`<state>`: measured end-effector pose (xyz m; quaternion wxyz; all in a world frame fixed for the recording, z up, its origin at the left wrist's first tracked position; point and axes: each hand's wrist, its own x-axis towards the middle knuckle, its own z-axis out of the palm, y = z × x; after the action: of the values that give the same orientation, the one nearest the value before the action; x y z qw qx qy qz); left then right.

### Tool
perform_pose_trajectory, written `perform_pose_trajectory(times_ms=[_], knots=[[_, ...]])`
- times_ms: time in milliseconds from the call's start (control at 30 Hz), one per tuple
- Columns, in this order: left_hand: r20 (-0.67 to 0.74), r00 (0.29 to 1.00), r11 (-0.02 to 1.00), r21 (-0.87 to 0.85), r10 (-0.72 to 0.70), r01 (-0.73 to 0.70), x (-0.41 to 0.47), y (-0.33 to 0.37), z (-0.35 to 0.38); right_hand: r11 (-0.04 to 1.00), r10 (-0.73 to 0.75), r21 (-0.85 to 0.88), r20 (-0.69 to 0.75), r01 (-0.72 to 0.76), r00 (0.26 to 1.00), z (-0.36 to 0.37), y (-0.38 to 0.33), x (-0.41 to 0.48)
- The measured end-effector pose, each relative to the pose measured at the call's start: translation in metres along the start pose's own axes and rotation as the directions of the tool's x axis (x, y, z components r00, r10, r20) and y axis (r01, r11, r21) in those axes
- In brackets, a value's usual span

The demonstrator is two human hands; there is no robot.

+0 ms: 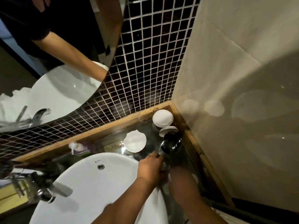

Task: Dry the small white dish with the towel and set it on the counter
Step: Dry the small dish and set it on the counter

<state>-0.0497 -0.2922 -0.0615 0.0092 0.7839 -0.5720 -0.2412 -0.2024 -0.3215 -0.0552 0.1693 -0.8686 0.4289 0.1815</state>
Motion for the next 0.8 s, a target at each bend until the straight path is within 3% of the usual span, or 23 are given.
perform_pose_trajectory(times_ms=[100, 267, 367, 567, 800], knots=[[-0.122, 0.992, 0.984, -0.179, -0.037, 0.015, -0.01, -0.009, -0.007, 0.999, -0.033, 0.041, 0.058, 0.031, 0.998, -0.01, -0.008, 0.003], [-0.374, 0.911, 0.932, -0.36, -0.176, 0.033, -0.015, -0.051, -0.035, 0.99, -0.123, 0.078, 0.088, 0.116, 0.989, -0.029, -0.025, 0.016], [-0.336, 0.899, 0.878, -0.468, -0.281, 0.1, -0.005, -0.08, -0.065, 0.99, -0.097, 0.112, 0.082, 0.088, 0.992, -0.041, -0.033, 0.029], [-0.196, 0.933, 0.916, -0.33, -0.302, 0.227, 0.016, -0.103, -0.077, 0.955, -0.147, 0.253, -0.06, 0.157, 0.987, -0.055, -0.066, 0.043], [-0.131, 0.966, 0.949, -0.257, -0.223, 0.184, 0.027, -0.11, -0.06, 0.939, -0.236, 0.24, -0.074, 0.247, 0.969, -0.066, -0.081, 0.051]])
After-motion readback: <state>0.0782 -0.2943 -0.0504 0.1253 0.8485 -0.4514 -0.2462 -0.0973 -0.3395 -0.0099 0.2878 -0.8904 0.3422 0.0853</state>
